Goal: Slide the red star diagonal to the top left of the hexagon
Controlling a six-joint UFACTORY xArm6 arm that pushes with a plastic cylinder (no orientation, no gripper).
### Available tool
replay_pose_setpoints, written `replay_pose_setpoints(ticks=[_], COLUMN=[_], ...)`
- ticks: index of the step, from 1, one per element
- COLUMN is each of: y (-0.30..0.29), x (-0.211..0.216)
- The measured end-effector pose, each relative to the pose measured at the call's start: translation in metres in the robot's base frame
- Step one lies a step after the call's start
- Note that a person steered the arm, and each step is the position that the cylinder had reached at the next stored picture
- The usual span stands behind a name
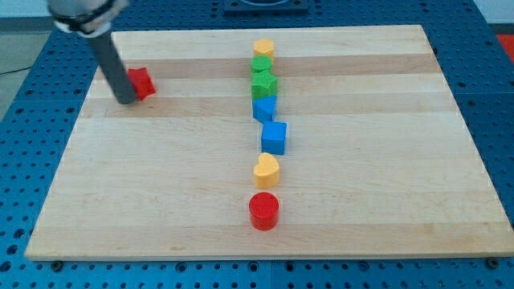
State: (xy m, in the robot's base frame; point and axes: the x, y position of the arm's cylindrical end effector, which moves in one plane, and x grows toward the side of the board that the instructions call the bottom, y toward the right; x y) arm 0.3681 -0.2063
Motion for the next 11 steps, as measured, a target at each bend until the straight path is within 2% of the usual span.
replay_pose_setpoints(ticks=[1,2,3,4,5,6,7,8,9,10,11], y=[0.038,0.021,0.012,-0.068,-0.073,-0.043,0.013,0.012,-0.058,-0.094,-0.057], x=[-0.045,-0.082,-0.042,-0.056,-0.083,-0.092,-0.11,-0.12,-0.12,-0.134,-0.141])
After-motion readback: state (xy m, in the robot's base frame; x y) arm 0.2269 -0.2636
